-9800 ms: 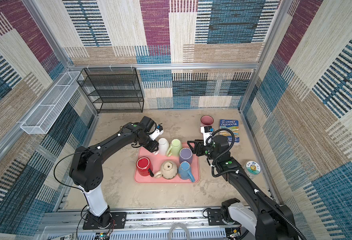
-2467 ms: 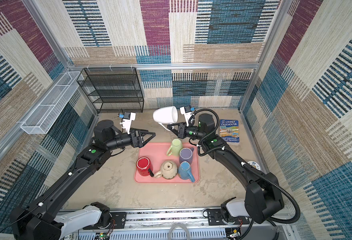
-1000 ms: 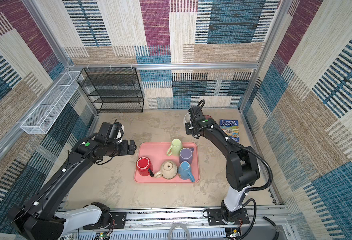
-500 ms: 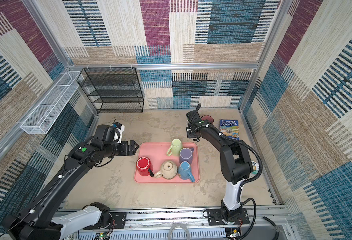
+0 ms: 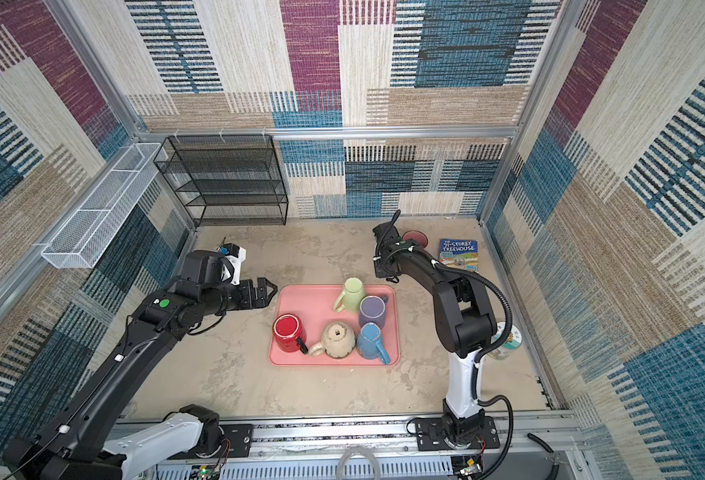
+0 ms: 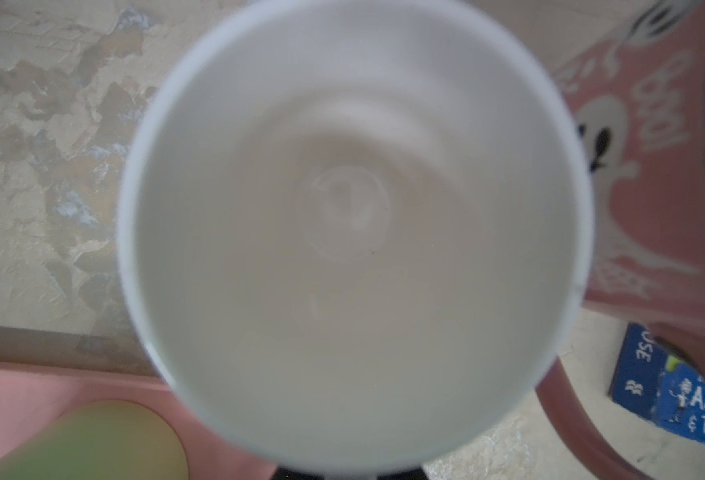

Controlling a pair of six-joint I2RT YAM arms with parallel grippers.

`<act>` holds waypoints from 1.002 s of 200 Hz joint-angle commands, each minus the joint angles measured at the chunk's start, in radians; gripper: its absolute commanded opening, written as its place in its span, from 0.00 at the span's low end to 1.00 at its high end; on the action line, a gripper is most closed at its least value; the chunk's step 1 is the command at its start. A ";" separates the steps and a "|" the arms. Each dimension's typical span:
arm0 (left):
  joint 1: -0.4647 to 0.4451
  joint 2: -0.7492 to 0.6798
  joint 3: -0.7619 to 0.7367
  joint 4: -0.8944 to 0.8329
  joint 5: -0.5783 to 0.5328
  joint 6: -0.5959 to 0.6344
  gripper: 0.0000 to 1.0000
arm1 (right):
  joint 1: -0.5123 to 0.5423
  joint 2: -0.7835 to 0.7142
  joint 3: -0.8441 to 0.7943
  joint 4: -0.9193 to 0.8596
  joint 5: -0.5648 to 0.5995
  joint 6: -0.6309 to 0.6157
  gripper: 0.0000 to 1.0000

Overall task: Turn the mug right side up
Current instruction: 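Lower the white mug upright onto the table with the right gripper and release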

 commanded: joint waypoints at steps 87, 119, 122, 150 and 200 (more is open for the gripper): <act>0.023 0.001 -0.018 0.041 0.141 0.032 0.99 | -0.007 0.040 0.038 0.016 0.037 -0.016 0.06; 0.024 -0.003 -0.023 0.041 0.144 0.037 1.00 | -0.007 0.038 0.045 0.005 0.051 -0.019 0.10; 0.025 -0.004 -0.022 0.040 0.144 0.037 1.00 | -0.008 0.037 0.045 0.003 0.051 -0.019 0.11; 0.025 0.000 -0.023 0.040 0.145 0.038 0.99 | -0.008 0.030 0.044 -0.007 0.069 -0.022 0.12; 0.025 0.000 -0.025 0.040 0.148 0.040 0.99 | -0.007 0.020 0.031 -0.007 0.066 -0.025 0.21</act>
